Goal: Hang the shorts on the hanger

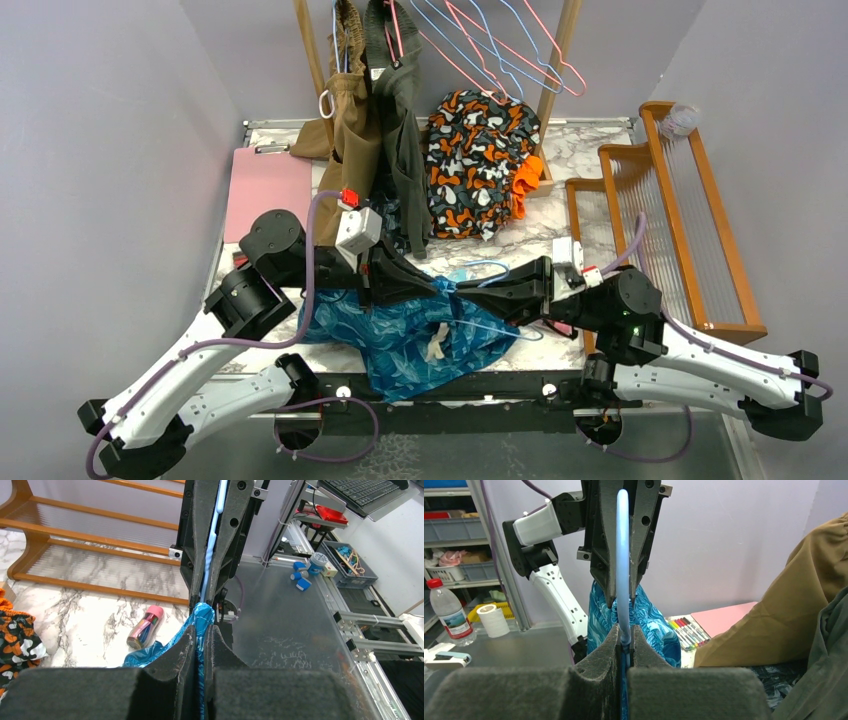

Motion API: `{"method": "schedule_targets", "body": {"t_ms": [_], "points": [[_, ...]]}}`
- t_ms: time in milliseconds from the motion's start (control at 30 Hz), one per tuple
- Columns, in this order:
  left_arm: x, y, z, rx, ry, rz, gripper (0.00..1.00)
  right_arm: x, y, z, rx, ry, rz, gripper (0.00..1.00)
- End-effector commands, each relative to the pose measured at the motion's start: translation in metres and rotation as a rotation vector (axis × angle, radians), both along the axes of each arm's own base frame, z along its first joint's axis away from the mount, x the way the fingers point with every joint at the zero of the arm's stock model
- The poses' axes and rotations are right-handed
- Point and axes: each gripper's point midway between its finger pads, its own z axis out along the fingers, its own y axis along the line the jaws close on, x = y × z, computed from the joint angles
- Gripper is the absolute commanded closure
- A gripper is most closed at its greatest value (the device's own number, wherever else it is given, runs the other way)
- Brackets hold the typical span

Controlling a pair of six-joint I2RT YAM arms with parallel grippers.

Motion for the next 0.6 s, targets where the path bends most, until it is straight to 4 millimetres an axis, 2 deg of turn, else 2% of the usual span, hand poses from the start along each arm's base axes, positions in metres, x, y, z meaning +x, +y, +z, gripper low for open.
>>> {"method": "schedule_targets", "body": {"t_ms": [0, 567], "points": [[-0.002, 0.011, 0.048, -0.159, -0.124, 0.050, 1.00, 0.011, -0.002, -0.029, -0.151, 0.005, -0.063, 0.99], [0.012, 0.000, 0.037, -0.121, -0.066, 0.071, 1.00, 0.023, 0.001, -0.041, -0.372, -0.062, -0.107, 0.99]]}}
